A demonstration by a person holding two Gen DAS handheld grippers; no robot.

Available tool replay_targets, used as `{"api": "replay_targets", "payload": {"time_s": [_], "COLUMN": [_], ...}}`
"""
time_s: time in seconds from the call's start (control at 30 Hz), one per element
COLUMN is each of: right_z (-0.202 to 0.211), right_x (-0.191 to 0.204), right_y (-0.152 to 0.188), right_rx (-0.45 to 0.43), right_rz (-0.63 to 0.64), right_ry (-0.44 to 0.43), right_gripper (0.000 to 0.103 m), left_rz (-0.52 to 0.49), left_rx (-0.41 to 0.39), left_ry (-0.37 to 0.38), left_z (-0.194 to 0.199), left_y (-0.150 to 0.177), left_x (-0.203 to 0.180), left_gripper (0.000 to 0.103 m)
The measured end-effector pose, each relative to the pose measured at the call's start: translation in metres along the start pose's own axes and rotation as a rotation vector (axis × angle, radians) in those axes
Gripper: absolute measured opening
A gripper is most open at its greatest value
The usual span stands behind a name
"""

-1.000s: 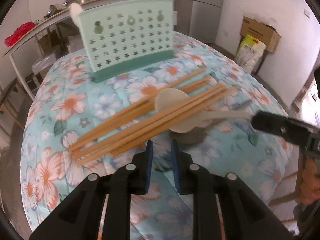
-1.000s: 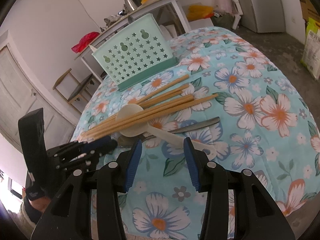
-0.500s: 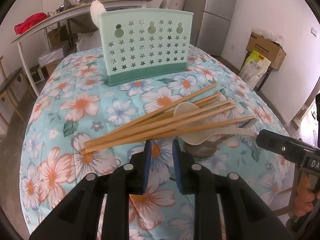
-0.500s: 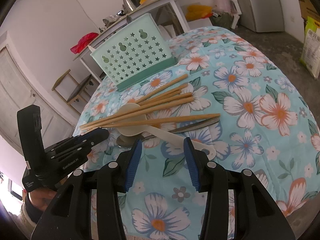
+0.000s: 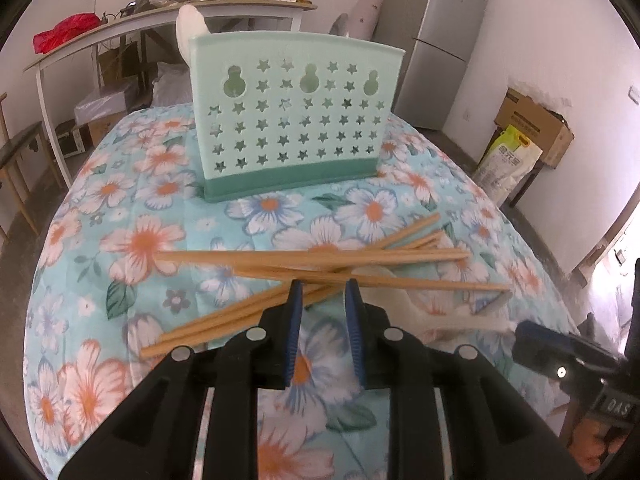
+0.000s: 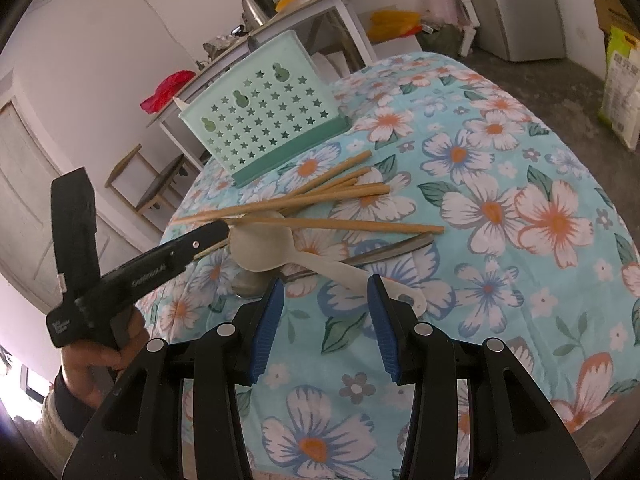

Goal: Organize utensils

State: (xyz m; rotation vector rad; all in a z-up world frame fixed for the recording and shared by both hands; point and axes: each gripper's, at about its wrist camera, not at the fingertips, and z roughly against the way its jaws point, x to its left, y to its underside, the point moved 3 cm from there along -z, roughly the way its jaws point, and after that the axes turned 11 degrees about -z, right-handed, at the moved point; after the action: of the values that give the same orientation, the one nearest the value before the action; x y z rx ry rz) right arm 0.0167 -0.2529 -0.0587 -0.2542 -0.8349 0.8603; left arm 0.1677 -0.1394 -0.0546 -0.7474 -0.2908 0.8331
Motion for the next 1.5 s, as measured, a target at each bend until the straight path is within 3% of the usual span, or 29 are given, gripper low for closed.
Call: {"api": "replay_targets", "payload": {"time_s": [0.23, 0.5, 0.73, 0.93, 1.17, 1.27, 1.43, 1.5], "right_z": [0.0, 0.0, -0.01, -0.038, -0.088, -0.106, -0.109, -0.106], "right_x": [-0.002, 0.012, 0.037, 0.08, 0.115, 0.118, 0.114, 0.114], "right_y": [-0.002, -0.003, 0.001, -0.002, 0.006, 0.011, 0.013, 0.012], "right_rx": [-0.008, -0.012, 0.003, 0.002, 0.001, 0.014, -0.003, -0.013], "right_rz": [-0.007, 0.041, 0.092, 0.208, 0.422, 0.466, 0.471, 0.468], "right_ry": [0.006, -0.014, -0.019, -0.007, 0.177, 0.259, 0.308, 0.304], "right_gripper": [0.042, 0.044, 0.044, 0.044, 0.044, 0.04, 0.015, 0.012], "left_rz": [0.035, 0.054, 0.085, 0.136, 0.174, 0.182, 0.185, 0.185], "left_rx": [-0.044, -0.144, -0.144, -0.135, -0.136, -0.138, -0.137, -0.138], "left_ry": [-0.031, -0.044, -0.052, -0.07, -0.101, -0.11, -0.117, -0.116], "left_z": [-0.007, 0.029, 0.041, 0.048, 0.059, 0.063, 0.065, 0.065], "left_y": [-0.01, -0.001, 0.016, 0.03, 0.037, 0.039, 0.039, 0.04], "left_x": [0.015, 0.025, 0.041, 0.057, 0.072, 0.076, 0.077, 0.078], "left_gripper": [0.021, 0.024, 0.025, 0.025, 0.025, 0.025, 0.025, 0.025]}}
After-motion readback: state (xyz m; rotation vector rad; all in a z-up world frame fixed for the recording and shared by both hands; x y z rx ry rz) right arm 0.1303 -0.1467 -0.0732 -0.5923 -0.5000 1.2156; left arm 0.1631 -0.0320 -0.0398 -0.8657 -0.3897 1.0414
